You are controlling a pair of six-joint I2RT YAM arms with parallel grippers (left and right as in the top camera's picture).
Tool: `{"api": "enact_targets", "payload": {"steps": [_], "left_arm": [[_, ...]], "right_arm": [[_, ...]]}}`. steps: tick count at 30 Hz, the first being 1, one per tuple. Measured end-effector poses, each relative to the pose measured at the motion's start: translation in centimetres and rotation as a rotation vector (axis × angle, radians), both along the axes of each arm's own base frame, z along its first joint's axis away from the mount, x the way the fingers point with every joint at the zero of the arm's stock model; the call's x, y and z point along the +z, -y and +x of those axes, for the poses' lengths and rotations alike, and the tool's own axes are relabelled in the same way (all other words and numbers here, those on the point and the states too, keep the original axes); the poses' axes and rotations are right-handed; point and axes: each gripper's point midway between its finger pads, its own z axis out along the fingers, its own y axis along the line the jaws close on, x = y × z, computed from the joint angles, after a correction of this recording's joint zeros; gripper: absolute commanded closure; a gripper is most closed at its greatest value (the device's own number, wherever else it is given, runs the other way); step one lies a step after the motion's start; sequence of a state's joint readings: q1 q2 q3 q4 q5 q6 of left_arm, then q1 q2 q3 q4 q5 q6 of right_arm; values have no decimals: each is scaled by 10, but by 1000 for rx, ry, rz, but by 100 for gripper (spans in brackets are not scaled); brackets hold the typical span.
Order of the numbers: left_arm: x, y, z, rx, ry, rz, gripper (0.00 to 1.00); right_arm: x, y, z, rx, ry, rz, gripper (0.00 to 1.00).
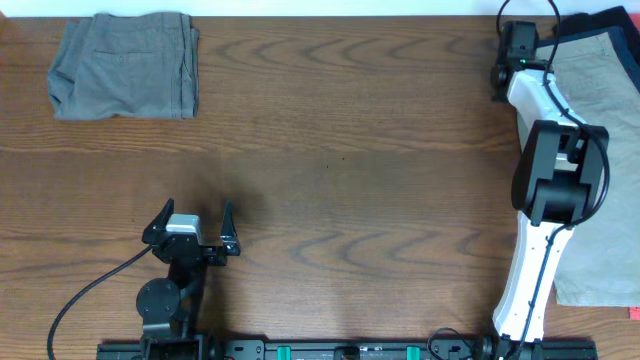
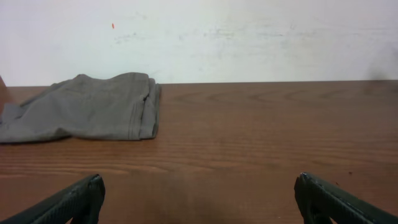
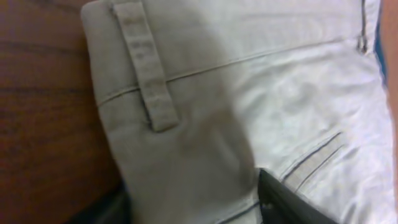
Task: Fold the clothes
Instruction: 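Reach the right gripper to the khaki shorts on the right stack, then grasp the khaki shorts with the right gripper and drag them leftward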
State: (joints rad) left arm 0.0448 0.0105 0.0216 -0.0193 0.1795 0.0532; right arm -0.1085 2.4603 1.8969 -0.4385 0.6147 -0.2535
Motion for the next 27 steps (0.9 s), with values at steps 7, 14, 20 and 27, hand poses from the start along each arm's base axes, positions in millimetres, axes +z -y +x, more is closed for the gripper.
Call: {"api": "enact_targets", "payload": {"steps": [7, 14, 20, 27], "left_arm": [[0, 0, 0, 0, 0, 0, 2], [0, 0, 0, 0, 0, 0, 2], [0, 0, 0, 0, 0, 0, 2], [0, 0, 0, 0, 0, 0, 2]], "right_arm": [[-1, -3, -4, -37, 6, 34, 99], [8, -3, -6, -84, 17, 59, 99], [22, -3, -11, -138, 51, 83, 99], [91, -2, -22, -207, 170, 106, 99]]}}
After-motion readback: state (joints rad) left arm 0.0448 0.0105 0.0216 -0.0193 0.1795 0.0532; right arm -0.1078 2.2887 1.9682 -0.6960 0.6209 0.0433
